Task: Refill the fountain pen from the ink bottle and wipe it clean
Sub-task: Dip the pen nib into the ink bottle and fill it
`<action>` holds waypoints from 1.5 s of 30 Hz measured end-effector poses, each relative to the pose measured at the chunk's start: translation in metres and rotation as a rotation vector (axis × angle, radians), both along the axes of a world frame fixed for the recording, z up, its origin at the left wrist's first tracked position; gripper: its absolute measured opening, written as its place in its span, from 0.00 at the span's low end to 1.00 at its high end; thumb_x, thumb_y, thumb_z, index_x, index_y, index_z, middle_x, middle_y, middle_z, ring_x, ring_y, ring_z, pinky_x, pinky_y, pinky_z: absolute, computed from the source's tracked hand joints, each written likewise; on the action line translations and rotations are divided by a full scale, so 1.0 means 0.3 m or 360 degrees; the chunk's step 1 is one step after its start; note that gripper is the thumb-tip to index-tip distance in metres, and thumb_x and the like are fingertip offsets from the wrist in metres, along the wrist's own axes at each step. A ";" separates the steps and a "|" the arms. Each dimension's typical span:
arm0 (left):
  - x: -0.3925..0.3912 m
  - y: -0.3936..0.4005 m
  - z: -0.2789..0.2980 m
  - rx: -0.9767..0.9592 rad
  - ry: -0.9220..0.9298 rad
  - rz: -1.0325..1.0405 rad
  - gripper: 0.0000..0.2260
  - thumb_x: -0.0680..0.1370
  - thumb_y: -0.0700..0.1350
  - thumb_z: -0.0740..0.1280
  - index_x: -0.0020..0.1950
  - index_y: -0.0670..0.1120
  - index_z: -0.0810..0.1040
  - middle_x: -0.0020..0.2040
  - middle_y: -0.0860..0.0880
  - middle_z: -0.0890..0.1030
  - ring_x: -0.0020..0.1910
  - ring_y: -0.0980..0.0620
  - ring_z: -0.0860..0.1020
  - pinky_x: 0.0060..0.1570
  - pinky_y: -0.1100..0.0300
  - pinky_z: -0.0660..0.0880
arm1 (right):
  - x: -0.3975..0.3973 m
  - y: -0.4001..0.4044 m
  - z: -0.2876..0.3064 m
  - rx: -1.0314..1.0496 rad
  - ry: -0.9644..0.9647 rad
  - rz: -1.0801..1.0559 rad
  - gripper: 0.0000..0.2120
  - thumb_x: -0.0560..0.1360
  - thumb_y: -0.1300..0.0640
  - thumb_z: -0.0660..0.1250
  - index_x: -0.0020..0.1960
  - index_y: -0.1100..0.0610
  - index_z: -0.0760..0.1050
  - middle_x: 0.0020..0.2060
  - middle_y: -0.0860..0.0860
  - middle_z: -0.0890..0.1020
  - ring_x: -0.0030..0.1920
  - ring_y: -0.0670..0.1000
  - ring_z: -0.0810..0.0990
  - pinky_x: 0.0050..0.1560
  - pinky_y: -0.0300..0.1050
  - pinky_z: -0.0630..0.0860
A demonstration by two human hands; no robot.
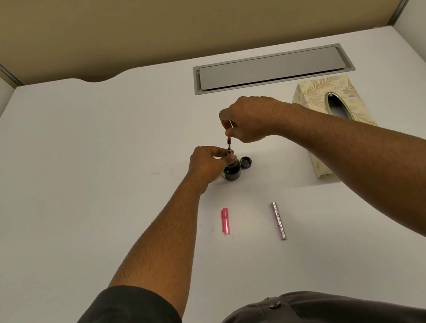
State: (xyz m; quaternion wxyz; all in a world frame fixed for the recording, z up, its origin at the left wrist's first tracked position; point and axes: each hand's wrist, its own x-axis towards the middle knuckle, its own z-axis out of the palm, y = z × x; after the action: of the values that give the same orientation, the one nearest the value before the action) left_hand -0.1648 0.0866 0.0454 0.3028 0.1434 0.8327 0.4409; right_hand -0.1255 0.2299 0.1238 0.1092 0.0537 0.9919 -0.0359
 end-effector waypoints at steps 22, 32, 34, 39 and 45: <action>0.005 0.004 0.003 -0.0016 0.0012 -0.0002 0.12 0.73 0.47 0.74 0.55 0.44 0.84 0.58 0.46 0.81 0.53 0.52 0.73 0.50 0.58 0.69 | 0.001 -0.023 0.001 0.0040 -0.0003 -0.0053 0.15 0.80 0.42 0.58 0.47 0.54 0.70 0.40 0.50 0.74 0.42 0.50 0.74 0.41 0.46 0.71; 0.009 0.002 0.007 -0.0004 0.0016 0.0002 0.12 0.73 0.46 0.74 0.54 0.44 0.84 0.58 0.46 0.81 0.53 0.54 0.72 0.51 0.59 0.67 | -0.006 -0.020 -0.010 0.0003 -0.0017 -0.0004 0.07 0.80 0.50 0.62 0.48 0.53 0.72 0.44 0.50 0.77 0.44 0.51 0.77 0.42 0.47 0.75; 0.010 0.001 0.007 0.0000 0.0017 0.0004 0.12 0.73 0.47 0.74 0.54 0.44 0.84 0.57 0.46 0.81 0.52 0.53 0.72 0.50 0.59 0.67 | -0.005 -0.029 -0.008 0.0021 -0.0036 -0.0028 0.12 0.81 0.46 0.59 0.45 0.53 0.71 0.43 0.50 0.76 0.44 0.50 0.76 0.44 0.48 0.75; 0.011 0.003 0.008 -0.0006 0.0004 -0.0006 0.13 0.72 0.47 0.74 0.55 0.45 0.84 0.56 0.47 0.82 0.53 0.51 0.74 0.50 0.59 0.68 | -0.005 -0.033 -0.006 0.0036 -0.0054 -0.0084 0.22 0.81 0.40 0.54 0.52 0.56 0.78 0.40 0.49 0.76 0.44 0.50 0.76 0.44 0.47 0.74; 0.006 0.001 0.008 -0.0008 0.0003 -0.0013 0.13 0.73 0.47 0.74 0.55 0.44 0.84 0.57 0.46 0.81 0.54 0.51 0.74 0.51 0.58 0.68 | -0.002 -0.018 -0.004 -0.0055 0.0011 -0.0048 0.14 0.79 0.43 0.60 0.51 0.53 0.72 0.41 0.49 0.75 0.43 0.50 0.76 0.41 0.46 0.72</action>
State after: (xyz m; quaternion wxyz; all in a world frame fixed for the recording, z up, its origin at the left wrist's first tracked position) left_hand -0.1630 0.0868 0.0478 0.3041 0.1463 0.8336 0.4373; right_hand -0.1262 0.2246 0.1228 0.1060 0.0668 0.9906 -0.0548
